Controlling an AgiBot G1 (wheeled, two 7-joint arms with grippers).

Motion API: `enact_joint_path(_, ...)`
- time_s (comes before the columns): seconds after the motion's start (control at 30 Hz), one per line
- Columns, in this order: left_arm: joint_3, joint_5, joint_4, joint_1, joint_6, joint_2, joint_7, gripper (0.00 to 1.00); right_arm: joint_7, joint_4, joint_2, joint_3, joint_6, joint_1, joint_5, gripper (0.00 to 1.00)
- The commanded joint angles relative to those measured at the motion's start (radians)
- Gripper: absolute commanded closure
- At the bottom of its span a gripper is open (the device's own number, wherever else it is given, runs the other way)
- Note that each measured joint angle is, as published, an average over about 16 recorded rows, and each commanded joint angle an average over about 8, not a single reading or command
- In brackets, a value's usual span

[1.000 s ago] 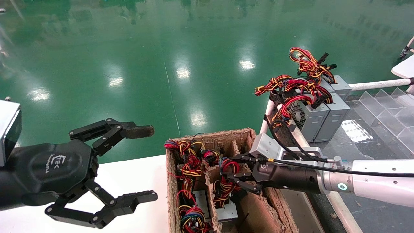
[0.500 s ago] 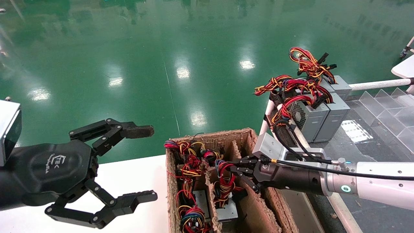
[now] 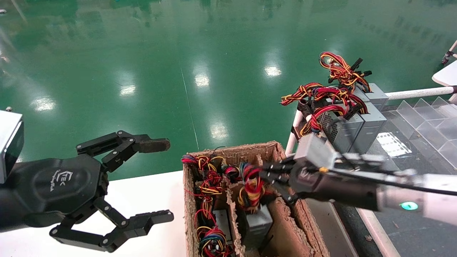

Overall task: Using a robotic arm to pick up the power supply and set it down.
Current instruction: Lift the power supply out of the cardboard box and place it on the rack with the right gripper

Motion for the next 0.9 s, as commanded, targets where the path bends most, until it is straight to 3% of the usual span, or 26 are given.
enact_joint_path(0.03, 0.000, 0.000, 0.000, 0.000, 0.000, 0.000, 0.000, 0.00, -0.013, 0.036, 0.026, 0.024, -0.002, -0.011, 0.032, 1.00)
enact_joint_path(0.57, 0.000, 0.000, 0.000, 0.000, 0.000, 0.000, 0.000, 0.00, -0.086, 0.043, 0.199, 0.268, 0.013, -0.047, 0.310, 1.00)
enact_joint_path(0.9, 0.000, 0.000, 0.000, 0.000, 0.000, 0.000, 0.000, 0.00, -0.153, -0.074, 0.257, 0.343, 0.015, -0.030, 0.347, 1.00)
